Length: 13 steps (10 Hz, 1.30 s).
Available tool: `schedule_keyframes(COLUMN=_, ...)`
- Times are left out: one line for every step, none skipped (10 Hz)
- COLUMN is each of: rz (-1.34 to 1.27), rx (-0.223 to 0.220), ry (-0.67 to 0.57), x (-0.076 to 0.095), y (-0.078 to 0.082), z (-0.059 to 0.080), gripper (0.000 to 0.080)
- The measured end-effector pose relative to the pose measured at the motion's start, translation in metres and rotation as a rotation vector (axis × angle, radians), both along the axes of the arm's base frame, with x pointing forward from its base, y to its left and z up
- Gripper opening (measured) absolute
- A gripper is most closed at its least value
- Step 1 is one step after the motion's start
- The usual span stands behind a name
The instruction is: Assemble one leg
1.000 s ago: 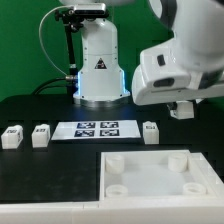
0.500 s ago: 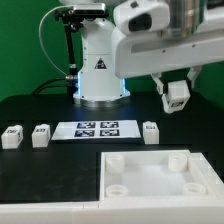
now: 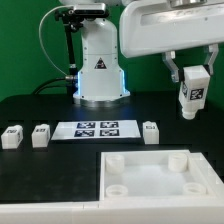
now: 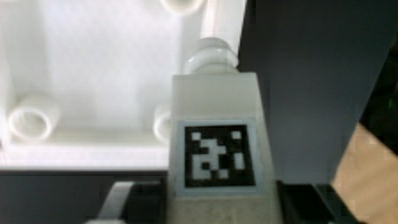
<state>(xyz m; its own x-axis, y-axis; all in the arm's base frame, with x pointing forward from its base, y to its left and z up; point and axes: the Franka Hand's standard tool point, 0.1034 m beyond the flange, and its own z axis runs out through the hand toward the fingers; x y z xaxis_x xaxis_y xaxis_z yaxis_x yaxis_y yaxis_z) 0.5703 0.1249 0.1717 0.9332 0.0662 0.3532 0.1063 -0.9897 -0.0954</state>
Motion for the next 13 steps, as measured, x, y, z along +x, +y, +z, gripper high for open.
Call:
schedule_keyframes(rz=0.011, rx=-0.009, ry=-0.068, x=0.001, y=-0.006, z=-0.012, gripper=0.0291)
schedule_keyframes(rz=0.027, rx=-0.021, ry=-0.137, x=0.016, y=-0.017, z=-0.009, gripper=0.0291)
schedule_keyframes(rz=0.04, rx=-0.033, ry=-0.152, x=0.036, y=-0.023, z=-0.001, gripper=0.0291)
schedule_keyframes(rz=0.038, rx=-0.029, ry=-0.147, x=0.048, y=-0.021, z=0.001, gripper=0.0291)
schedule_keyframes(rz=0.031, rx=-0.019, ry=-0.156, x=0.054, y=-0.017, z=-0.002, gripper=0.0291)
schedule_keyframes(rz=0.029, rx=-0.014, ry=-0.162, x=0.055, y=-0.015, z=-0.009, gripper=0.0291)
schedule_keyframes(rz=0.029, rx=-0.015, ry=-0.16, x=0.055, y=-0.015, z=-0.008, gripper=0.0291)
schedule_keyframes(rz=0.029, rx=-0.014, ry=-0.16, x=0.055, y=-0.015, z=-0.008, gripper=0.0291)
schedule_keyframes(rz=0.029, rx=-0.014, ry=-0.158, x=0.055, y=-0.015, z=-0.009, gripper=0.0291)
schedule_keyframes(rz=0.029, rx=-0.014, ry=-0.158, x=0.054, y=-0.015, z=-0.011, gripper=0.0291)
schedule_keyframes(rz=0.031, rx=-0.012, ry=-0.164, x=0.054, y=-0.013, z=-0.018, gripper=0.0291)
schedule_keyframes(rz=0.043, rx=-0.02, ry=-0.162, x=0.056, y=-0.015, z=-0.024, gripper=0.0291)
schedule_keyframes(rz=0.04, rx=-0.019, ry=-0.163, x=0.059, y=-0.016, z=-0.027, gripper=0.0291)
